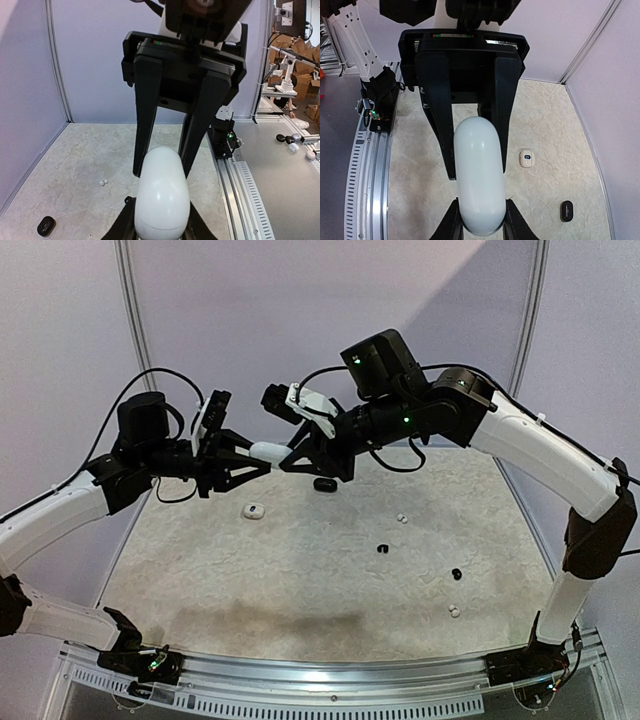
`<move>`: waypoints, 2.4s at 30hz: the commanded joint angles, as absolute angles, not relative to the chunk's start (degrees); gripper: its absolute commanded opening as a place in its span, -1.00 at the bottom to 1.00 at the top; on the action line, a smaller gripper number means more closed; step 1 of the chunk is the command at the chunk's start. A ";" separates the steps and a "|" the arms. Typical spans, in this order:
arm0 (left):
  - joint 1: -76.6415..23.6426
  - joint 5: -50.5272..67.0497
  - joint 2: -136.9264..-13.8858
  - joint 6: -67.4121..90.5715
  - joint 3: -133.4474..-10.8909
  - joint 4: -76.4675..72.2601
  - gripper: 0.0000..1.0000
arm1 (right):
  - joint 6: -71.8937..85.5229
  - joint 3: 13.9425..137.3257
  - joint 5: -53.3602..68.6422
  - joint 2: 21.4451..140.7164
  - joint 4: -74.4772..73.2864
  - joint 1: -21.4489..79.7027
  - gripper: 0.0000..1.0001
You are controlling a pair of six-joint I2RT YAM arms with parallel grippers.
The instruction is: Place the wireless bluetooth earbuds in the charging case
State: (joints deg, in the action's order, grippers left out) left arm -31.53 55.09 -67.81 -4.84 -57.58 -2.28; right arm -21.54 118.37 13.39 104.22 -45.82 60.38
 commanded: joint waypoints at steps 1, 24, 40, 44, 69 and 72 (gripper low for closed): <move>-30.66 57.12 -66.30 -5.07 -56.78 -0.49 -0.51 | -21.80 117.62 12.57 102.30 -44.91 60.36 -1.00; -30.71 55.16 -65.71 -6.53 -56.63 1.12 -1.00 | -21.12 117.81 11.44 103.70 -42.67 60.35 -0.04; -32.50 50.98 -65.13 -22.04 -56.87 10.25 -1.00 | -18.27 118.10 12.00 105.18 -39.93 58.97 0.00; -32.78 51.13 -64.80 -21.49 -56.70 9.08 -1.00 | -17.77 117.93 12.08 105.77 -40.22 58.62 -0.01; -32.78 47.84 -67.08 4.56 -44.26 -19.69 -1.00 | -10.89 118.27 23.19 108.57 -40.34 54.48 0.04; -32.78 46.57 -67.45 5.42 -43.65 -20.61 -1.00 | -10.25 118.43 24.49 108.55 -39.67 54.20 0.07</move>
State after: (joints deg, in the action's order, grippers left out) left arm -32.10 48.53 -66.70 1.28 -44.97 -15.20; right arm -11.94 118.10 21.15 107.66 -40.60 54.85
